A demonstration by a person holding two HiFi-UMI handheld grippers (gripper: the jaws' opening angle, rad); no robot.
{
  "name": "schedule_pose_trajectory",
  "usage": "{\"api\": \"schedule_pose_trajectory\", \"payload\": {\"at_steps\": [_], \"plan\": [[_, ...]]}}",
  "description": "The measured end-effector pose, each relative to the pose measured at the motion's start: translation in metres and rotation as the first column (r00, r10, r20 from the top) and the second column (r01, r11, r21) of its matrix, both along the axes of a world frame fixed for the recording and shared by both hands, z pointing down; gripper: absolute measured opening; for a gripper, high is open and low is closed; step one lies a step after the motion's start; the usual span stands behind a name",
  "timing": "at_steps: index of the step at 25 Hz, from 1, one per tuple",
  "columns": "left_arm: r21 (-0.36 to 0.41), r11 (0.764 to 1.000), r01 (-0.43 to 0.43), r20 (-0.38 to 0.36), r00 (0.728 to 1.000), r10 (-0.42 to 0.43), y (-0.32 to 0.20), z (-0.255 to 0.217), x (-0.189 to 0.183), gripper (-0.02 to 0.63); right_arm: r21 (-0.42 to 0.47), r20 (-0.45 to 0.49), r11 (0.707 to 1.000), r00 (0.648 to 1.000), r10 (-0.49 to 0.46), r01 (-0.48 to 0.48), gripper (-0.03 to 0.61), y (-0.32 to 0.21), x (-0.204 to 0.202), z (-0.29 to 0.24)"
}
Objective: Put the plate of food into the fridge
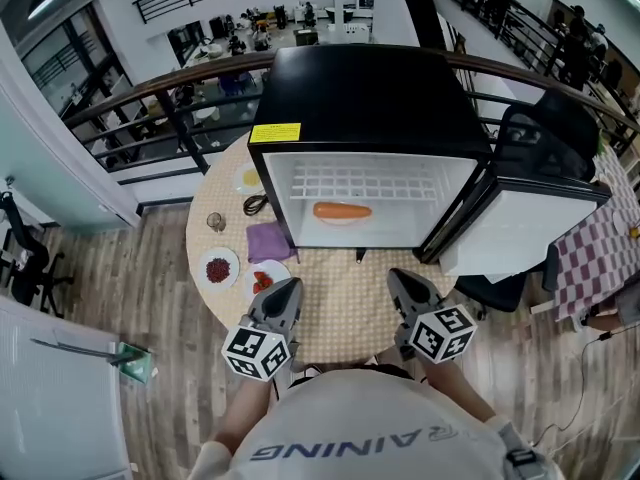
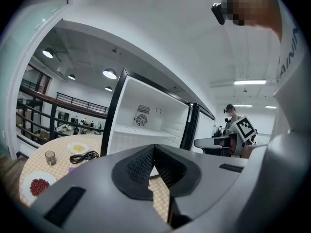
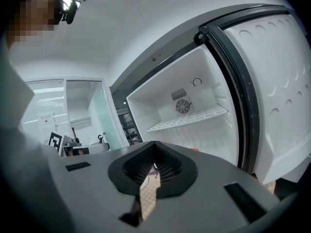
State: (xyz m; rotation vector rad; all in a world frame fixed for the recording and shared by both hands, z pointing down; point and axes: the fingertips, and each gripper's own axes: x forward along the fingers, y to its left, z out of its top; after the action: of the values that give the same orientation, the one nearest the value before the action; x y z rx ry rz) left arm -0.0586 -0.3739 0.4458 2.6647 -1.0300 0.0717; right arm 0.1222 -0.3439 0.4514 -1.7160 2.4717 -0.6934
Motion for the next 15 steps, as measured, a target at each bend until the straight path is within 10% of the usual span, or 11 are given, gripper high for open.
{"api": "schedule_pose_trajectory", "payload": {"at_steps": [15], "plan": [[0.011, 0.999, 0.043, 0.008, 0.999, -0.043, 0.0060, 0.0010, -0.0106, 0.006, 0.021, -0.033, 1.000, 0.999, -0.009, 0.009, 0.021, -0.0041, -0.0040, -0.0046]]}}
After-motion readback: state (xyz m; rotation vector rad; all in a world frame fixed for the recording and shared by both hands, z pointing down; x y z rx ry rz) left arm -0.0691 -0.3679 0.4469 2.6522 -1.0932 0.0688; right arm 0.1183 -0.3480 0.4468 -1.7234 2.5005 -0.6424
